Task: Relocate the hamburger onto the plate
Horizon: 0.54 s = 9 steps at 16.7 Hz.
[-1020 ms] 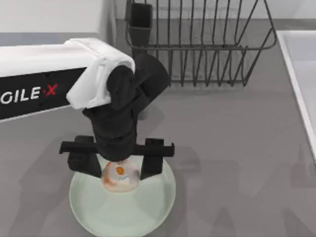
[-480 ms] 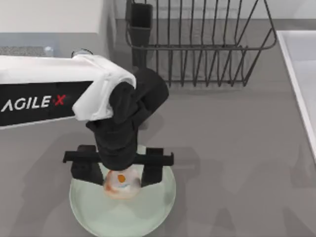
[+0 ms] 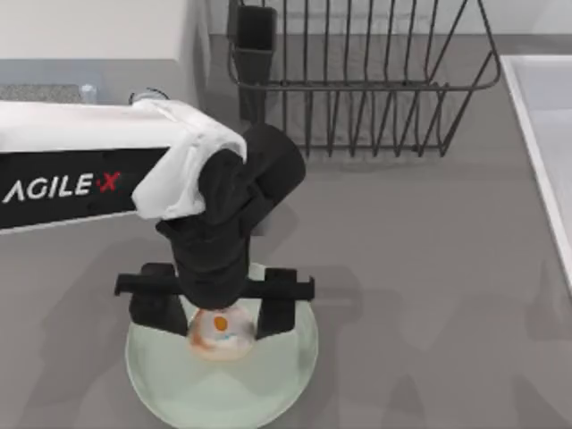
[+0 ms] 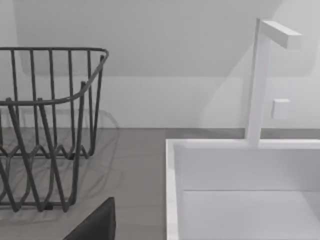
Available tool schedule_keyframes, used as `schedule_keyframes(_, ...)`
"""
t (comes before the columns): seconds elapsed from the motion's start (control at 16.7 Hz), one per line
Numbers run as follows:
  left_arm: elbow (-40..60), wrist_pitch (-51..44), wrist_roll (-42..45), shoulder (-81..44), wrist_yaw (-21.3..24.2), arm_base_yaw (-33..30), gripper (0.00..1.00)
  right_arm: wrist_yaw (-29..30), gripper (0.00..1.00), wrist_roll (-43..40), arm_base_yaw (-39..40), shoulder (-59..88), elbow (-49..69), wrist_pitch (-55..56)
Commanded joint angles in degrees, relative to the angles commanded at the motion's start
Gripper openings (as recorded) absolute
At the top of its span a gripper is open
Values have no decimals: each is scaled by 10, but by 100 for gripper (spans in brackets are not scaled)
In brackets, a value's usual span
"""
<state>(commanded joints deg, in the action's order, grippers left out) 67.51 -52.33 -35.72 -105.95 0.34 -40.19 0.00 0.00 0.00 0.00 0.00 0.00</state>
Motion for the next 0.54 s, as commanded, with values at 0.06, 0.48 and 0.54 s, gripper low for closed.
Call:
schedule_keyframes(0.06,0,0,0,0,0,0,83,0,100,0,0,0,0,0)
schedule_keyframes(0.48,0,0,0,0,0,0,100,0,100,0,0,0,0,0)
schedule_keyframes(0.54,0,0,0,0,0,0,100,0,100,0,0,0,0,0)
